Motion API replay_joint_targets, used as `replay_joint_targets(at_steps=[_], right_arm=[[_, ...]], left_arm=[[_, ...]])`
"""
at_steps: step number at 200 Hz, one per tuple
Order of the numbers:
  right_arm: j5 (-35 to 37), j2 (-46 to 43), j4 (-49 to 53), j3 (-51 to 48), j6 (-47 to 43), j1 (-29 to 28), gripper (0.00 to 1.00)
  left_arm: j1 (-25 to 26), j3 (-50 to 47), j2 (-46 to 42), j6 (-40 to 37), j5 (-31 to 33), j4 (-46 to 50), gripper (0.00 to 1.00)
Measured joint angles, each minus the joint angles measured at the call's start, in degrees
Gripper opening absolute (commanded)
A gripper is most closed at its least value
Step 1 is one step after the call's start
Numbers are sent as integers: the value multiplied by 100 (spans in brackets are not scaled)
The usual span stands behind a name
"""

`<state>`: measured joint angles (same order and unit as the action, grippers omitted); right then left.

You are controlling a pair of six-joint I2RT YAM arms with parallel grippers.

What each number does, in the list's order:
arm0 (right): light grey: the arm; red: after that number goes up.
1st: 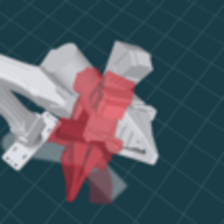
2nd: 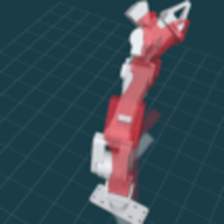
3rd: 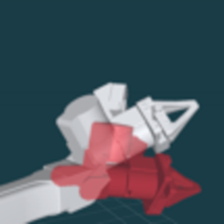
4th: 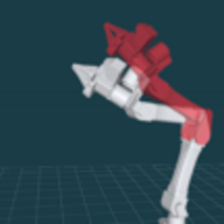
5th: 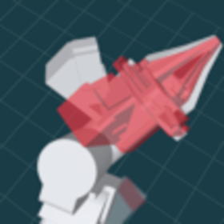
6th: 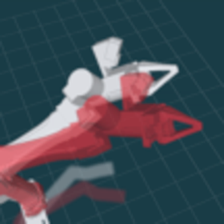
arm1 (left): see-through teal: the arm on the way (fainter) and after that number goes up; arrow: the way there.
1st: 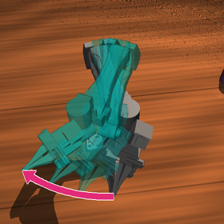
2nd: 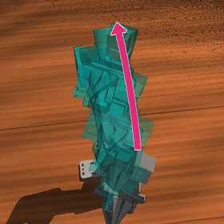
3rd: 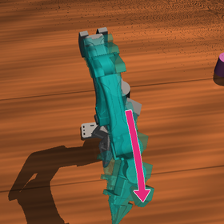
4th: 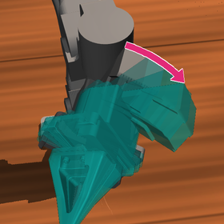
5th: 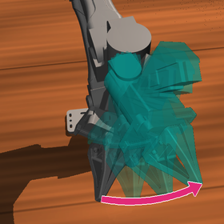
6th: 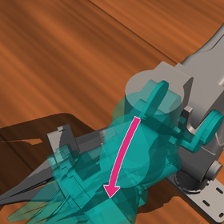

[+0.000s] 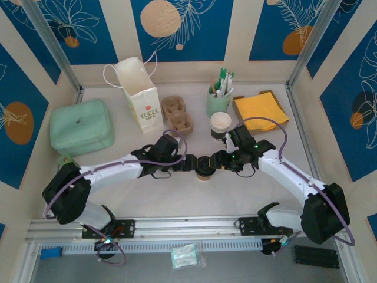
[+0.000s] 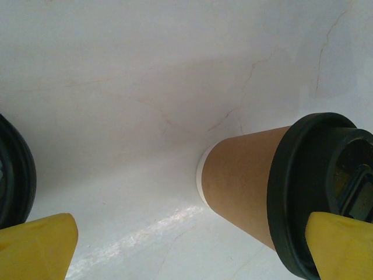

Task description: Pack the takeout coffee

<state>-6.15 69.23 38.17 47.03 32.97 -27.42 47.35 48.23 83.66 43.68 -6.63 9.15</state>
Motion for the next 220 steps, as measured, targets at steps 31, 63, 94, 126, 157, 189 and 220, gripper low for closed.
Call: replay_joint_targets(at_steps=[31,63,94,126,157,189,220], right_arm=[[0,0,-2,0,0,0,60],[2,0,-11,-2,2,-2,60],[2,-2,-72,-72,4,0,60],[-20,-2,-168,-181,44,0,60],[-24,-2,-197,-184,48,0,60],[-28,-2,-190,-177,46,0,60],[-118,-11,-140,-85,44,76,60]], left_arm=[[0,0,55,2,-42,-26,100],[0,-13,118,2,-44,-37,100],[0,-13,133,-4,-42,-55,100],[0,-42,133,-22,-37,-74,100],[15,-142,131,-13,-39,-236,100],[39,-168,122,-2,-37,-282,100],[46,-140,116,-9,-15,-232,100]])
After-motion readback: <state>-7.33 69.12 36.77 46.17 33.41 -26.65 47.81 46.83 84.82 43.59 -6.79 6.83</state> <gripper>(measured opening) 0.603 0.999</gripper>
